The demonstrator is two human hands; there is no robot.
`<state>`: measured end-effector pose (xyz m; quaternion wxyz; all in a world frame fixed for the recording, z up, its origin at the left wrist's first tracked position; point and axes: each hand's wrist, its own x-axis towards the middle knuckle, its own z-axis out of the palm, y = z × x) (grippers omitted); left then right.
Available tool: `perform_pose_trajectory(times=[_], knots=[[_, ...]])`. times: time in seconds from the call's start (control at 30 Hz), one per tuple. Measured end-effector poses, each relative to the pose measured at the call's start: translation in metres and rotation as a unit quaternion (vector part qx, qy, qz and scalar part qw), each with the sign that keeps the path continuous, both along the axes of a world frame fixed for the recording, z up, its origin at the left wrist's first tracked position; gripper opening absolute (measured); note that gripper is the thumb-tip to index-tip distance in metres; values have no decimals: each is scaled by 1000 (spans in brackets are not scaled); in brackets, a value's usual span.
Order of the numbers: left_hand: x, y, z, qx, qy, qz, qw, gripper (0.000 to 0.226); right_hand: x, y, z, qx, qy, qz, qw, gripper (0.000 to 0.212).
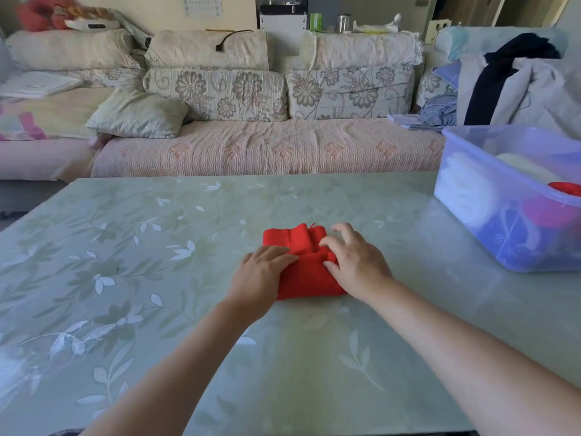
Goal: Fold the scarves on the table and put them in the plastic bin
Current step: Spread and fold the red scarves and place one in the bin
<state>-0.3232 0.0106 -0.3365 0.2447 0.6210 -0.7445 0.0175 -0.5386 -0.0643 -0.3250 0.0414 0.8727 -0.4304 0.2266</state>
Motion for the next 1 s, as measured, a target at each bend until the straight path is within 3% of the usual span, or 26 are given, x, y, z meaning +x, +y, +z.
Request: perform_pose_trajectory(times=[0.07, 0.13, 0.3, 0.47, 0.6, 0.7, 0.83, 1.0], knots=[[0, 1, -4, 13, -16, -36, 999, 54, 4, -6, -2, -23, 17, 100, 995, 27], [4, 2, -7, 62, 13, -45, 997, 58, 7, -6, -2, 12, 26, 149, 988, 41], [17, -3, -12, 107, 19, -77, 991, 91, 5, -2, 3, 132, 47, 104, 985, 61], [15, -1, -13, 69, 48, -45, 995, 77, 0, 1, 1, 141, 97, 97, 981, 72], [16, 7, -7, 50, 48, -66, 995, 65, -4, 11, 7, 174, 7, 57, 983, 52], [16, 14, 6, 70, 159, -24, 984, 42, -13, 16, 12, 253, -120, 17, 960, 24], [8, 17, 14, 131, 315, 46, 939, 21, -22, 16, 11, 319, -206, -31, 924, 33], [-4, -1, 13, 155, 438, 168, 870, 53, -8, 2, 2, 311, -226, -113, 916, 34]])
